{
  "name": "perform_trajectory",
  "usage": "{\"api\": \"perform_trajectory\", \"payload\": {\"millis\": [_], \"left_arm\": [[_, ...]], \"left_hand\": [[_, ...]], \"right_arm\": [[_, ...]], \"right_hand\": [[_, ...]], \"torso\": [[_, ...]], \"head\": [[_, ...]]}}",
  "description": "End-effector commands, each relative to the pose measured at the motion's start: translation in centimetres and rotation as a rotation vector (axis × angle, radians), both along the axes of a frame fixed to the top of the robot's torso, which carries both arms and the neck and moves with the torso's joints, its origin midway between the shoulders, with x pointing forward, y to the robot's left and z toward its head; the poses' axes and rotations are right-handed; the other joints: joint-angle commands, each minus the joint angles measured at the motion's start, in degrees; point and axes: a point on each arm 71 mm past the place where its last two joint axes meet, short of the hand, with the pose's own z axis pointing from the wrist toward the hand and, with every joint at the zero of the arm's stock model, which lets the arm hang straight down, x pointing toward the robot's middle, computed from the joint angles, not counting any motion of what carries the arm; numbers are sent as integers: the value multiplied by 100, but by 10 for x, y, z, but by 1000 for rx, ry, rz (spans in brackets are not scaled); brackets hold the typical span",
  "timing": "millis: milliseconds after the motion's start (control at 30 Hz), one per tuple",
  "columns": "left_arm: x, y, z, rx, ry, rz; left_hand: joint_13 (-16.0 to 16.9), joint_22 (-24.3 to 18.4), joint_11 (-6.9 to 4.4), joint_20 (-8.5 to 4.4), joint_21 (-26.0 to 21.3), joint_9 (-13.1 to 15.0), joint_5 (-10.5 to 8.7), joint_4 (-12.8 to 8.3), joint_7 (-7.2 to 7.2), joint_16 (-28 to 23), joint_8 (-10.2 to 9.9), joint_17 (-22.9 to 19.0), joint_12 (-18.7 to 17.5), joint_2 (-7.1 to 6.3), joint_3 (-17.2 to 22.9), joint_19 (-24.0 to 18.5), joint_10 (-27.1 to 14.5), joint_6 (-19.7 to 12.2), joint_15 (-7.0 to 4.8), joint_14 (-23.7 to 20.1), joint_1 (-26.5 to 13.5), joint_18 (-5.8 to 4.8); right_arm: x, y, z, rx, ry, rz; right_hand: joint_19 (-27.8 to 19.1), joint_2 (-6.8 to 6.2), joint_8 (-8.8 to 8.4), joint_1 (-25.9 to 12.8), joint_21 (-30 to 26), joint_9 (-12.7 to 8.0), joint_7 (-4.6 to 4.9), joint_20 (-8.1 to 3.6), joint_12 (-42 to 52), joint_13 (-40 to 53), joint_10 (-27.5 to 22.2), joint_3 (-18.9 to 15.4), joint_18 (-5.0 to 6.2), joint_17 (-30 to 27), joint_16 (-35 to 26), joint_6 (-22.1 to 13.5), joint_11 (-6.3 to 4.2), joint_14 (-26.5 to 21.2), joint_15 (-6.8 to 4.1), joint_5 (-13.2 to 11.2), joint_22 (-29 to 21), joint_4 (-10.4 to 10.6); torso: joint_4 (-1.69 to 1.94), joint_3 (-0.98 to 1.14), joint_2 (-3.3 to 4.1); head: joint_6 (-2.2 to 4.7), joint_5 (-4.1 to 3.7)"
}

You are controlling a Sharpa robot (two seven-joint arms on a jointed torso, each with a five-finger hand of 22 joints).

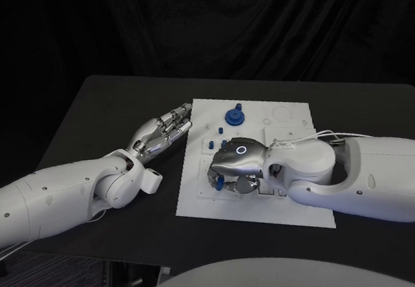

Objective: Assemble the parts on the task board

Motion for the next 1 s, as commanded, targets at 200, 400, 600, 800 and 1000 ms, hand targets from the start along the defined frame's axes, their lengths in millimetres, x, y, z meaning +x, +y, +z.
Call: {"api": "perform_trajectory", "payload": {"millis": [200, 400, 600, 800, 1000], "left_arm": [[-2, -2, 5, -52, -64, -23], [-2, -2, 5, -52, -62, -24], [-2, -2, 4, -52, -60, -25], [-2, -2, 4, -52, -58, -26], [-2, -2, 4, -52, -56, -27]], "left_hand": [[-5, -5, 57, 44, -35, 5, 38, 3, 33, -21, 22, -6, -5, 81, 44, 16, -10, -3, 41, -2, 1, 86], [-5, -5, 57, 44, -35, 5, 38, 3, 33, -21, 22, -6, -5, 81, 44, 16, -10, -3, 41, -2, 1, 86], [-5, -5, 61, 50, -35, 5, 38, 3, 35, -21, 22, -6, -5, 83, 45, 16, -10, -7, 46, -2, 1, 86], [-5, -5, 63, 53, -35, 4, 38, 2, 37, -21, 21, -6, -6, 84, 46, 16, -10, -10, 48, -2, 2, 87], [-5, -5, 65, 57, -35, 4, 39, 0, 38, -21, 21, -6, -6, 85, 47, 16, -11, -10, 51, -2, 4, 87]], "right_arm": [[2, -4, -5, -30, -23, -32], [3, -4, -4, -23, -42, -35], [3, -4, -4, -25, -52, -37], [3, -4, -5, -45, -48, -38], [3, -4, -7, -64, -42, -38]], "right_hand": [[-49, 53, 33, -33, -46, 170, 165, -9, 17, 1, -28, 9, 64, -19, -44, 186, -25, 79, -34, 19, 893, -37], [-51, 51, 28, -42, -47, 178, 166, -9, 14, 2, -31, 7, 63, -17, -43, 169, -22, 78, -32, 20, 892, -36], [-52, 45, 24, -59, -48, 190, 165, -8, 12, 4, -30, -1, 63, -17, -44, 155, -20, 77, -30, 16, 892, -33], [-56, 43, 19, -62, -60, 194, 163, -8, 9, 5, -32, -2, 65, -35, -56, 145, -19, 72, -29, 14, 889, -34], [-62, 43, 3, -71, -75, 203, 162, -7, 8, 8, -30, -2, 67, -43, -62, 115, -18, 67, -28, 5, 885, -35]], "torso": [[1, 0, 2], [-2, -1, 0], [3, -4, -1], [0, -3, -1], [1, -3, 1]], "head": [[-1, 4], [-1, 13], [-1, 13], [-1, 13], [-1, 13]]}}
